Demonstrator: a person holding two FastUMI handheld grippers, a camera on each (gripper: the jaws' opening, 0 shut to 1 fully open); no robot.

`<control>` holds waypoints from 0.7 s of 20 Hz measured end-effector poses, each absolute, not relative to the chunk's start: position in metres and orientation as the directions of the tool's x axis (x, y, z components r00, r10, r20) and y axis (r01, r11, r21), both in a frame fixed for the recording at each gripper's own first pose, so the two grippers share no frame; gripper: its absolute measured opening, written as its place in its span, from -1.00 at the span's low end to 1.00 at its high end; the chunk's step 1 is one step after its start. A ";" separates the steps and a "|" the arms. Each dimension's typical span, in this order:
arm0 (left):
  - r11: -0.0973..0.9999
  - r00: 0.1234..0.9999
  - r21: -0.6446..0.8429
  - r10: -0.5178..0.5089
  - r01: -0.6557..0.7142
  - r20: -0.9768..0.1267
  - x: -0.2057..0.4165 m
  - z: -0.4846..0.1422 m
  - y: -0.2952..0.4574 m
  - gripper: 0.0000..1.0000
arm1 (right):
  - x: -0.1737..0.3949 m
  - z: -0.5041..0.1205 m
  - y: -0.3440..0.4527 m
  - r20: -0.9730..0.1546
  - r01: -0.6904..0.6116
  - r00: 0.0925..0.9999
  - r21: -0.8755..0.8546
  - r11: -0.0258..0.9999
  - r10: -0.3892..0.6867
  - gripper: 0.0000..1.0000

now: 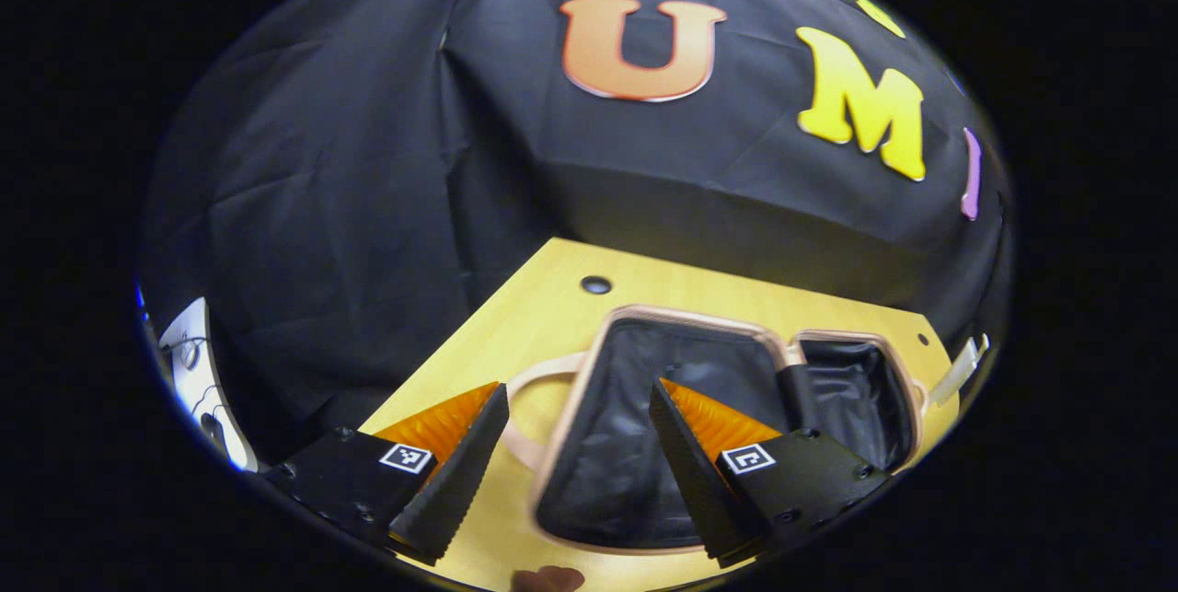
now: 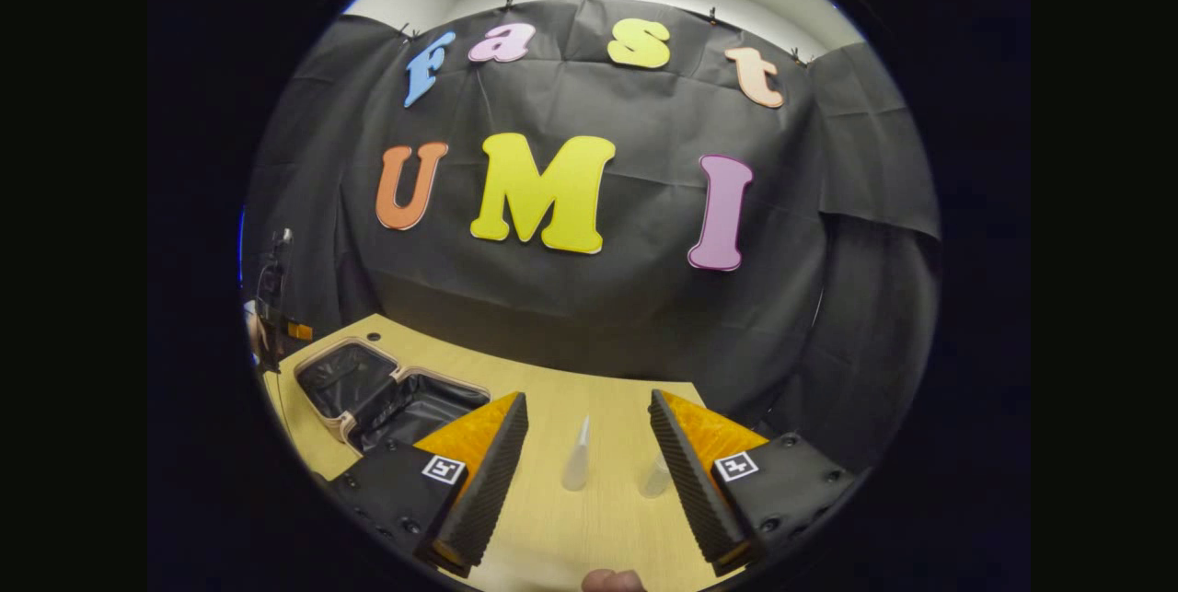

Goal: First open the suitcase, pack the skin care products into it, and then close the suitcase.

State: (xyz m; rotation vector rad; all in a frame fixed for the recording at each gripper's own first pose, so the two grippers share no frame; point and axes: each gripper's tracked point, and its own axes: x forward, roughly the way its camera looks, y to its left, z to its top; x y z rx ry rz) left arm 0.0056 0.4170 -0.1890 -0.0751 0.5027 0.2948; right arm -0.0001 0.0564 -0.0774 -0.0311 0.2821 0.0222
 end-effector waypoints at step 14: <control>0.997 0.952 0.067 -0.008 0.030 -0.306 0.013 -0.124 0.066 0.95 | 0.005 -0.119 -0.053 -0.313 -0.014 0.950 0.005 1.000 0.015 0.59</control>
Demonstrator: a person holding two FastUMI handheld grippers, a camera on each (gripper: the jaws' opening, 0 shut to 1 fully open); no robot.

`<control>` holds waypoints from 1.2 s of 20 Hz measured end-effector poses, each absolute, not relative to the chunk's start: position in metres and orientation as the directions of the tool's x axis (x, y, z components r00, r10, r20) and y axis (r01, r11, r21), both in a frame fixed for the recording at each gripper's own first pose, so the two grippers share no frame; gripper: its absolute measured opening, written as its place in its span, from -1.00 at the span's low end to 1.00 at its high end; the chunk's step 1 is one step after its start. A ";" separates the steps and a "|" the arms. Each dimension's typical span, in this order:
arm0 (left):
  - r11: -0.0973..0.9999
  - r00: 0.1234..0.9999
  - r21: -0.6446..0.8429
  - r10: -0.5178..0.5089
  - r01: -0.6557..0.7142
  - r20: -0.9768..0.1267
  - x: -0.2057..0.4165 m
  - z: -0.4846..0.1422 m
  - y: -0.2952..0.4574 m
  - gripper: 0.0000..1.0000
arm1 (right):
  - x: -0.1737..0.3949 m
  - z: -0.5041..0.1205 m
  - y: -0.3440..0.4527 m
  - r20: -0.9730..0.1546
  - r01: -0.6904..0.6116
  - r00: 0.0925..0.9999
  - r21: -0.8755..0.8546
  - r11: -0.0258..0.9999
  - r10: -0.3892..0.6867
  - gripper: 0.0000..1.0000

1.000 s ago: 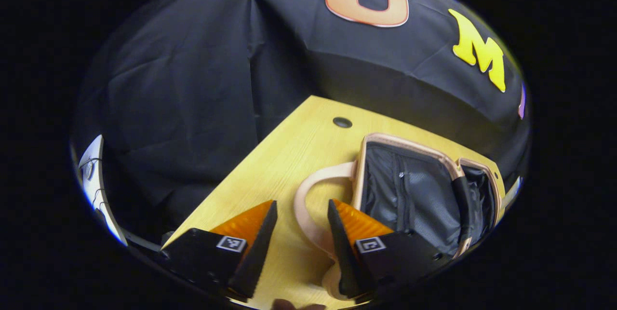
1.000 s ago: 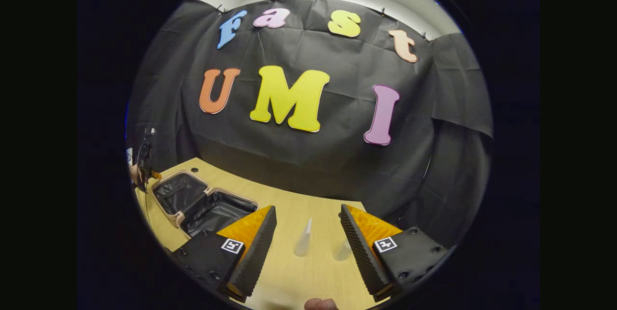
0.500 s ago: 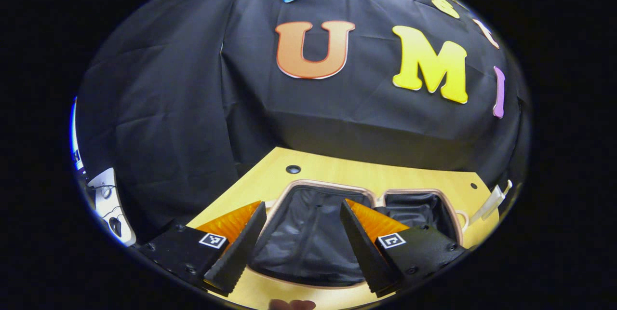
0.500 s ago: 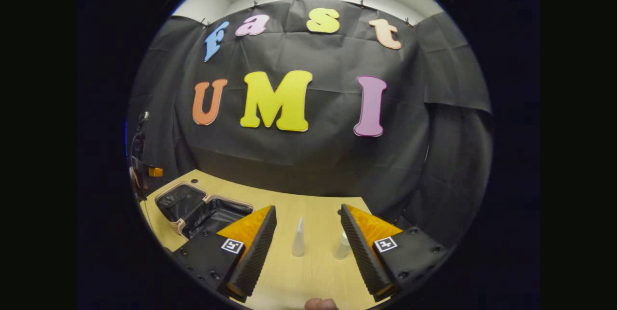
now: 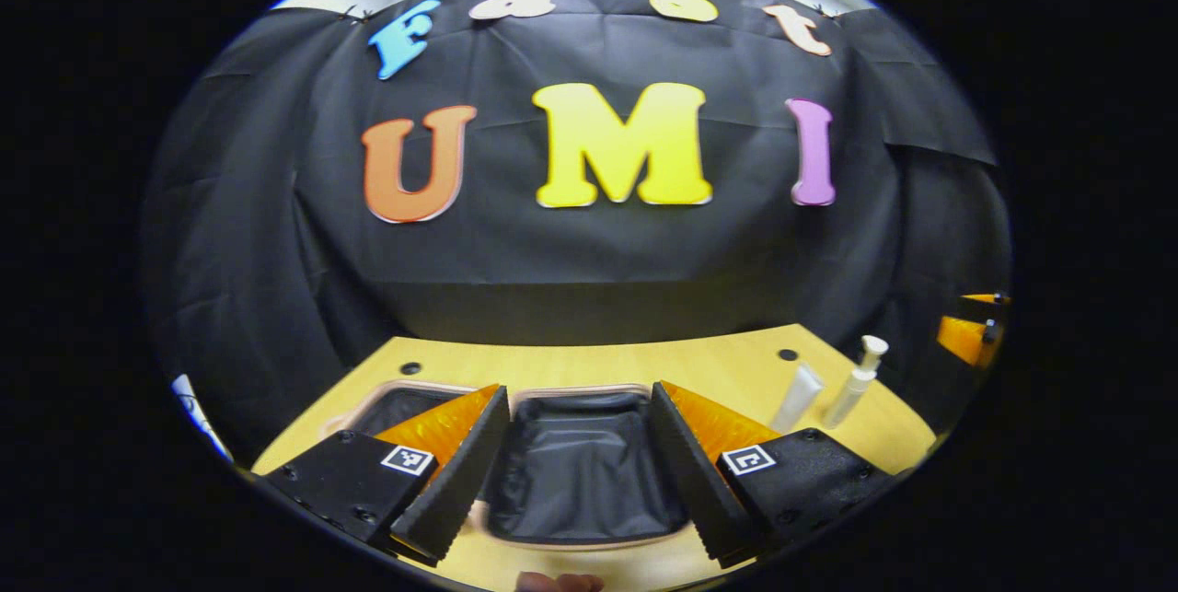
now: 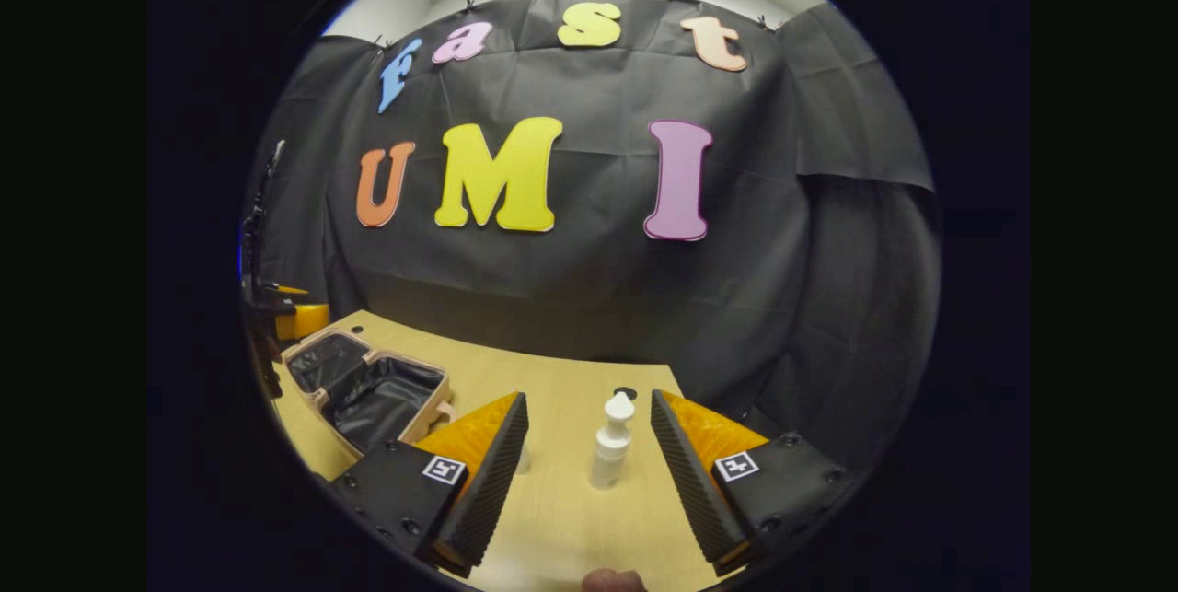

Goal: First open the suitcase, pack the skin care products into it, and then close the suitcase.

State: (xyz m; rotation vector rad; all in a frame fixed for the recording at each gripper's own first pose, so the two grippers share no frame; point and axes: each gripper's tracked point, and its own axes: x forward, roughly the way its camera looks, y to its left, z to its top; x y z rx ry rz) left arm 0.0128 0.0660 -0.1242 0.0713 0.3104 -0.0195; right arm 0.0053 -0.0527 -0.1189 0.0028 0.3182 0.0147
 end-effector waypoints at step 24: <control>0.980 0.807 -0.020 -0.175 0.198 -0.564 0.103 -0.376 -0.146 0.93 | -0.030 -0.177 -0.168 -0.537 0.039 0.843 -0.001 0.999 -0.033 0.59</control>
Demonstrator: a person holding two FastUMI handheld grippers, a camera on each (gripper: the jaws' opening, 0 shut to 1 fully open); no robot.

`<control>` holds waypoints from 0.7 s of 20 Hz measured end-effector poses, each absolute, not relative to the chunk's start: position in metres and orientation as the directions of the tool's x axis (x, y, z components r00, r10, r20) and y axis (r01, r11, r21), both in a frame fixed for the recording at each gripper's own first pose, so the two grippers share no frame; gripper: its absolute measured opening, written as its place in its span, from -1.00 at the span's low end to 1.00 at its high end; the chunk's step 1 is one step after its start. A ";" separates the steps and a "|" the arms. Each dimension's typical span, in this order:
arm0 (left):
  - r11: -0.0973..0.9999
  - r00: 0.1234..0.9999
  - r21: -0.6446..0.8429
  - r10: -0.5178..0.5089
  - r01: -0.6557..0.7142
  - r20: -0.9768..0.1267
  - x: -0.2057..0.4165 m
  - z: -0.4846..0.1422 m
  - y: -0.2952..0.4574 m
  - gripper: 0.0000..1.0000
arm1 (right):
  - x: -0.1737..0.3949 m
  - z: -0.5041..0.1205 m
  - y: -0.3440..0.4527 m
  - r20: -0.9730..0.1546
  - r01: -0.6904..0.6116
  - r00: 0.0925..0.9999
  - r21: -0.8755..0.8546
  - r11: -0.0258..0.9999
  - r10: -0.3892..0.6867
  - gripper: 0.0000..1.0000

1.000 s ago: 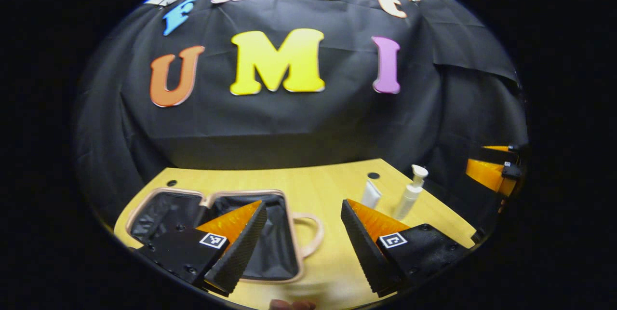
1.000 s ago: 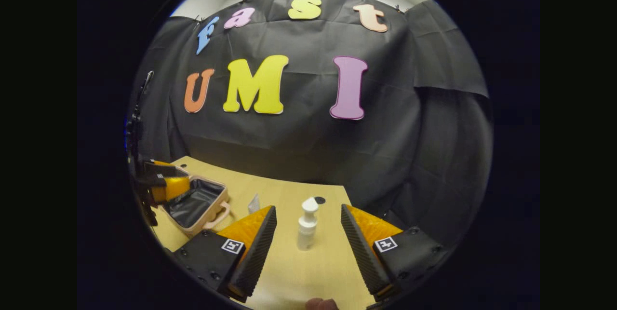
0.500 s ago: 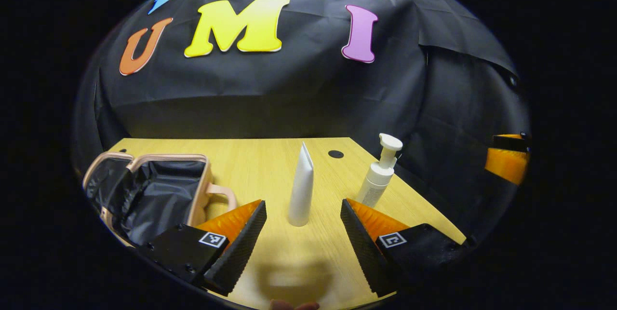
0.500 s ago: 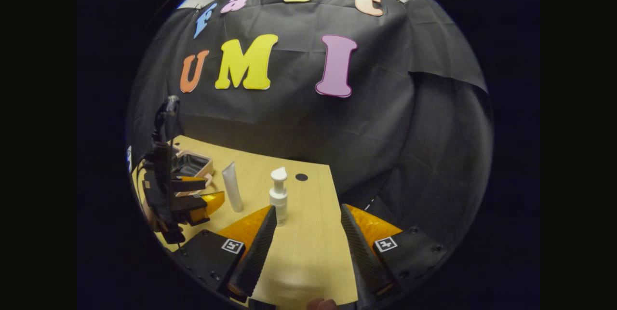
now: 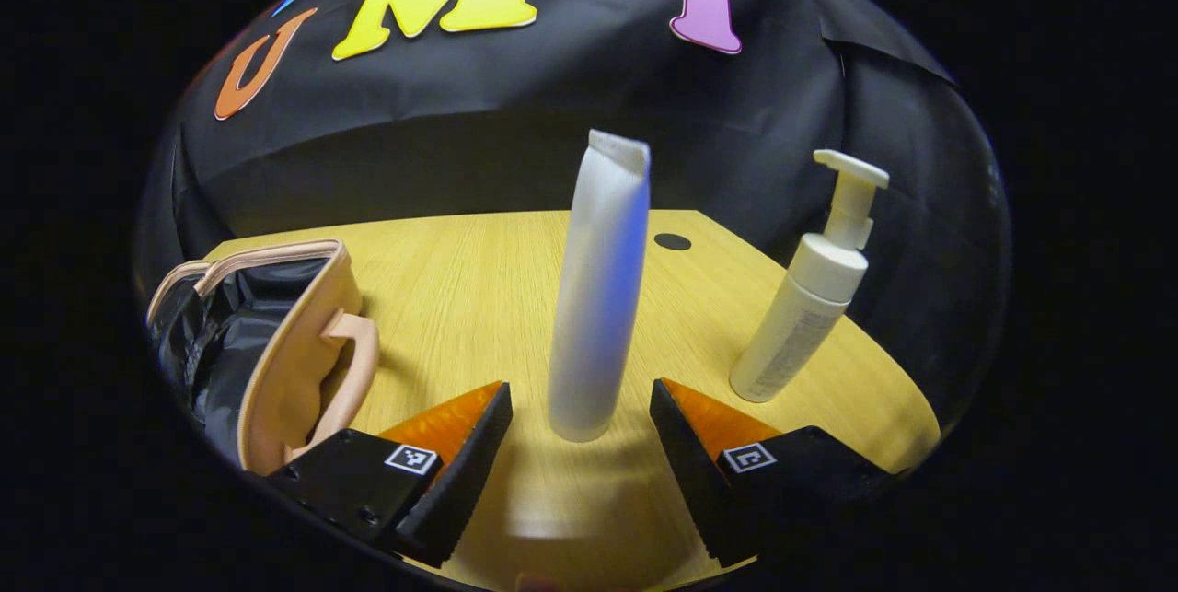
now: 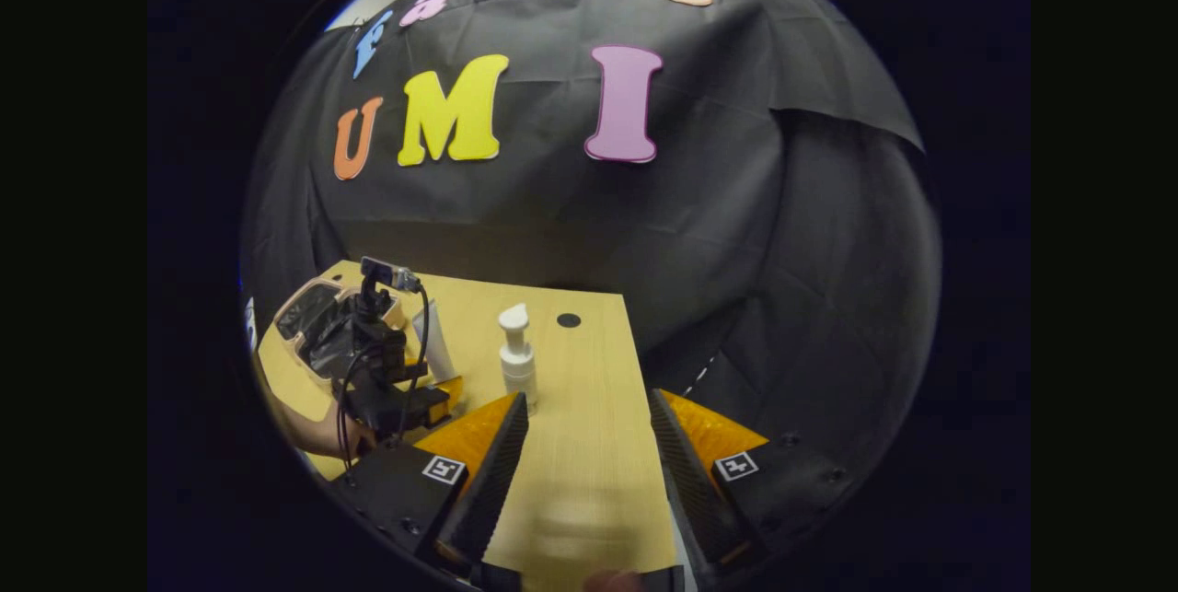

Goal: First open the suitcase, pack the skin care products into it, and then close the suitcase.

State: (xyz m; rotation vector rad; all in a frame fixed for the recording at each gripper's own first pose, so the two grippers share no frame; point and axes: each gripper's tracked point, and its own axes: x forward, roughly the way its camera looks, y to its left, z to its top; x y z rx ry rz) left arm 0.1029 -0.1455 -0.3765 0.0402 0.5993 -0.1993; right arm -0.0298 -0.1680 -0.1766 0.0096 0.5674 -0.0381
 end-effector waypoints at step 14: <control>0.953 0.717 -0.050 -0.258 0.298 -0.647 0.098 -0.370 -0.152 -0.09 | -0.015 -0.220 -0.147 -0.564 0.003 0.825 0.026 1.000 0.012 0.59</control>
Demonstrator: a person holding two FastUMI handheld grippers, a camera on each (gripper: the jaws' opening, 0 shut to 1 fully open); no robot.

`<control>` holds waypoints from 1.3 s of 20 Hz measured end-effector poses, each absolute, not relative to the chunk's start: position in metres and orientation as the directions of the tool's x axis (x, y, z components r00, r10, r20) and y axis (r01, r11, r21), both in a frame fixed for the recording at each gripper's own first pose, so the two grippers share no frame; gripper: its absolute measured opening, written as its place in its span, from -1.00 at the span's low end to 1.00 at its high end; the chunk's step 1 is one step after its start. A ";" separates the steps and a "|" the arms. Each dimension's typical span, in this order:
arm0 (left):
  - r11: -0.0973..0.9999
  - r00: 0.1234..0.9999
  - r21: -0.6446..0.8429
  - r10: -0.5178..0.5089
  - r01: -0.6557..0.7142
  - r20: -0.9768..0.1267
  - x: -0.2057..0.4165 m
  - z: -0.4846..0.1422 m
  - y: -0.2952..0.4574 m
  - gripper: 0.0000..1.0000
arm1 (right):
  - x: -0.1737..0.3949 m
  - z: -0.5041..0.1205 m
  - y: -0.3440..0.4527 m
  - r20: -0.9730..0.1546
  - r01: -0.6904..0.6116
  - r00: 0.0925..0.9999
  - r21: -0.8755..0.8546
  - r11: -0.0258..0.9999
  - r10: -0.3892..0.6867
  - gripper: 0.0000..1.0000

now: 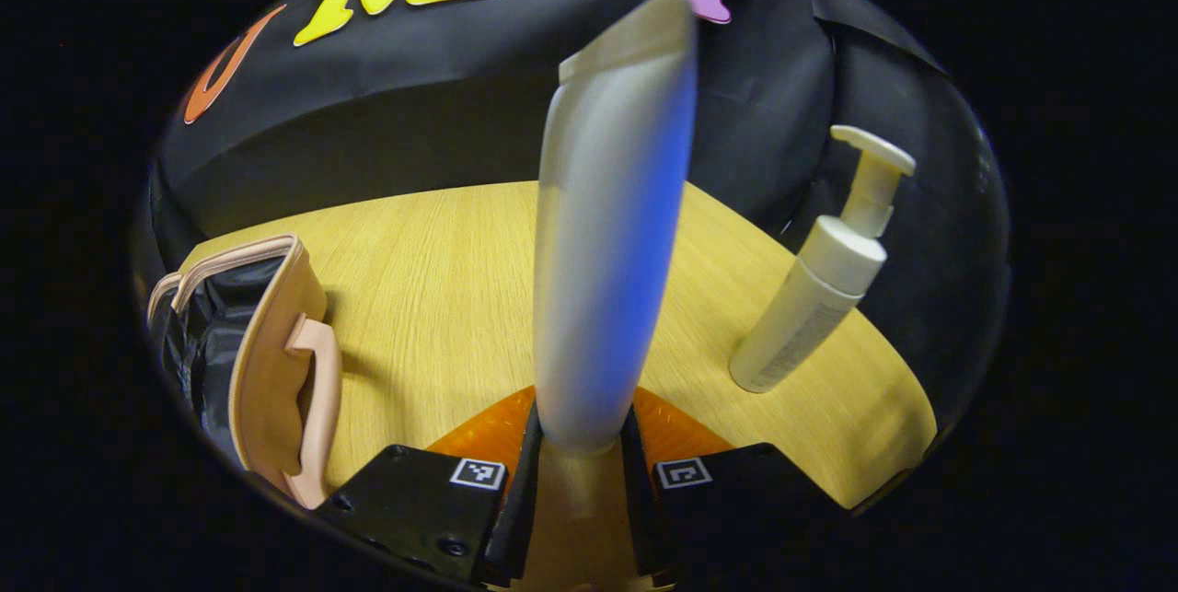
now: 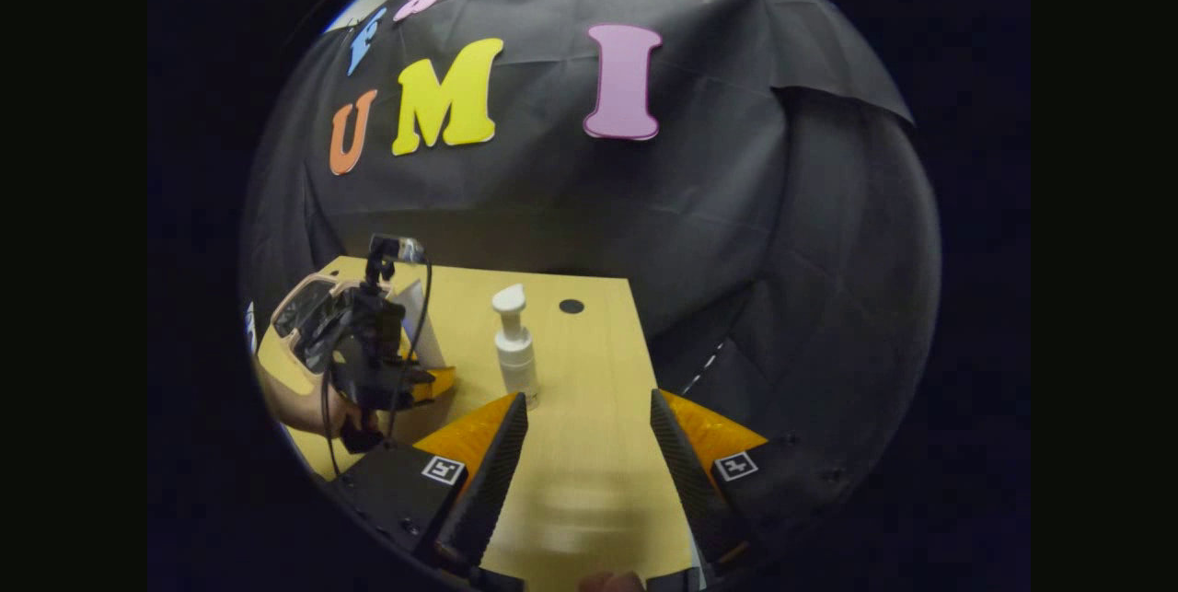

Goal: First open the suitcase, pack the skin care products into it, and then close the suitcase.

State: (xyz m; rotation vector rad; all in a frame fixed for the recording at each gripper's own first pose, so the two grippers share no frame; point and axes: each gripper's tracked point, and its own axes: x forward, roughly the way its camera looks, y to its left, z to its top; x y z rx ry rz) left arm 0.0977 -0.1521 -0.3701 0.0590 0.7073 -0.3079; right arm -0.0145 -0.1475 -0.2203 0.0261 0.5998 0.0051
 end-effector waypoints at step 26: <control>0.994 0.732 -0.067 0.015 -0.083 -0.681 -0.047 -0.217 0.067 -0.12 | 0.117 -0.366 -0.061 -0.669 -0.090 0.721 0.170 0.981 0.182 -0.02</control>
